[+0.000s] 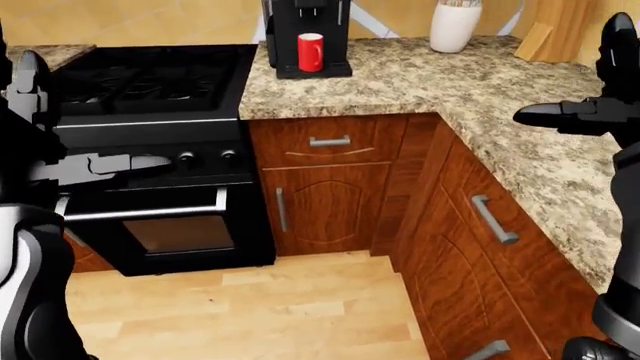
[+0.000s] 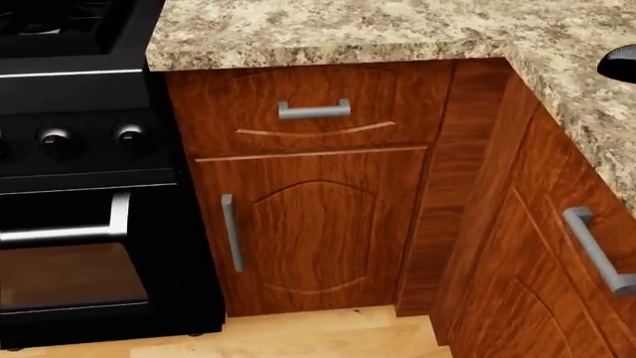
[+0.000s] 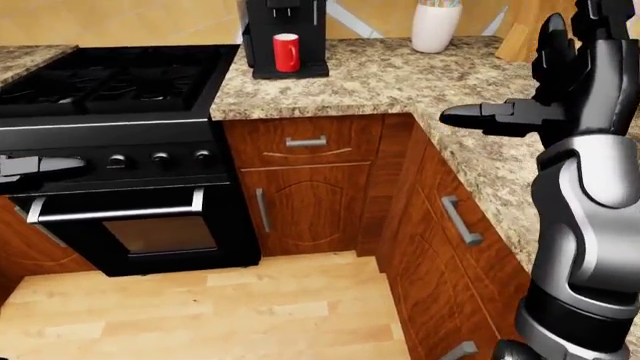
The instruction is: Pick the mug from under the coffee machine dispenser and place it on the counter.
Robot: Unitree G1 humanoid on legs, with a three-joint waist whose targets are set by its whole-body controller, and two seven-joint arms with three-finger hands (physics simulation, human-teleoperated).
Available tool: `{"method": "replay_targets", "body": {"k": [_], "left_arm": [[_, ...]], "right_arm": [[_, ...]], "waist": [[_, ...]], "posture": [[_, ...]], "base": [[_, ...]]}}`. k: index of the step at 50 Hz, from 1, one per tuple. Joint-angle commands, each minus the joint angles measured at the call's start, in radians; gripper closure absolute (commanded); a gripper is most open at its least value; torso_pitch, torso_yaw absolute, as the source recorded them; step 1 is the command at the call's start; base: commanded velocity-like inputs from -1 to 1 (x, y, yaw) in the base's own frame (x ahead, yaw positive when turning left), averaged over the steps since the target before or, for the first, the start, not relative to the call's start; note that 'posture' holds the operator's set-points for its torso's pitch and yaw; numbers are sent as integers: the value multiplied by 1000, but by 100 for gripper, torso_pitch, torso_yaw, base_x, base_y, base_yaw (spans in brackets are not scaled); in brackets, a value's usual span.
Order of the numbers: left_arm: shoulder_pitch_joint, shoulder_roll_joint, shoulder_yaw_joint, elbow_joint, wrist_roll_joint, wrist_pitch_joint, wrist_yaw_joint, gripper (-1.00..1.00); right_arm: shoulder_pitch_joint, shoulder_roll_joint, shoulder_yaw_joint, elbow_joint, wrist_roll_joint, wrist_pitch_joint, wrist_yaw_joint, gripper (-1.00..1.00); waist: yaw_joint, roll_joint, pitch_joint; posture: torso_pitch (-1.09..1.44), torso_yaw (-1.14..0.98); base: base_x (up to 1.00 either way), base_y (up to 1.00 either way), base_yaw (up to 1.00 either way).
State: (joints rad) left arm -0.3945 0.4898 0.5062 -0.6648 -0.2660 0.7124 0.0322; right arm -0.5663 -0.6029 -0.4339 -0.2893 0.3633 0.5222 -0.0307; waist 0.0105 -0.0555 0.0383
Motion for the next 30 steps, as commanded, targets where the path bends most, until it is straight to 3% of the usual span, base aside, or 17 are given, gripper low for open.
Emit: {"method": "replay_targets", "body": {"k": [1,2,3,6,10,12,13,14,16,19,22,24,26,27,28,30], "left_arm": [[-16,12,4,-17,-2,-22,-2,-100],[-16,13,5,-20,-2,-19,-1,-100],[-16,13,5,-21,-3,-18,-1,-100],[-17,15,5,-22,-3,-17,-1,-100],[-17,16,8,-22,-5,-16,-1,-100],[-16,16,9,-26,-5,-14,0,-100],[-16,16,9,-25,-5,-14,0,-100],[-16,17,9,-25,-5,-15,0,-100],[-16,17,9,-22,-5,-17,-1,-100],[-20,20,11,-26,-9,-10,1,-100],[-22,22,11,-27,-10,-8,3,-100],[-22,22,11,-27,-11,-9,3,-100],[-24,24,10,-27,-11,-8,5,-100],[-26,25,12,-26,-13,-6,5,-100],[-27,26,11,-26,-13,-6,5,-100],[-25,27,13,-26,-14,-6,5,-100]], "right_arm": [[-16,-12,-11,-14,-4,-21,-2,-100],[-16,-13,-11,-14,-3,-21,-2,-100],[-16,-12,-11,-13,-4,-22,-1,-100],[-17,-13,-13,-12,-4,-22,-2,-100],[-17,-14,-13,-12,-3,-23,-1,-100],[-18,-15,-14,-13,-2,-22,-2,-100],[-18,-16,-14,-12,-2,-22,-2,-100],[-18,-16,-14,-11,-3,-23,-2,-100],[-19,-17,-14,-13,-2,-21,-2,-100],[-20,-19,-15,-14,0,-19,-3,-100],[-22,-21,-16,-14,2,-17,-4,-100],[-23,-23,-17,-15,3,-15,-5,-100],[-24,-24,-17,-13,4,-16,-5,-100],[-25,-25,-17,-13,4,-16,-5,-100],[-25,-26,-17,-13,5,-15,-5,-100],[-24,-26,-17,-11,4,-17,-5,-100]], "waist": [[4,-9,-23],[-9,10,-9],[-5,1,-6],[-8,23,-11],[-9,65,3],[-14,105,-4],[-16,141,-16],[-12,120,-15],[-10,121,-7],[-8,95,-15],[-5,66,-7],[-2,33,-9],[0,-18,-14],[-10,21,-11],[-5,5,-10],[-10,13,-13]], "posture": [[0,0],[0,0],[0,0],[0,0],[0,0],[0,0],[0,0],[0,0],[0,0],[0,0],[0,0],[0,0],[0,0],[0,0],[0,0],[0,0]], "base": [[8,0,0],[8,0,0],[8,0,0],[7,0,0],[8,0,0],[7,0,0],[7,0,0],[7,0,0],[8,0,0],[8,0,0],[8,0,0],[7,0,0],[7,0,0],[7,0,0],[7,0,0],[8,0,0]]}}
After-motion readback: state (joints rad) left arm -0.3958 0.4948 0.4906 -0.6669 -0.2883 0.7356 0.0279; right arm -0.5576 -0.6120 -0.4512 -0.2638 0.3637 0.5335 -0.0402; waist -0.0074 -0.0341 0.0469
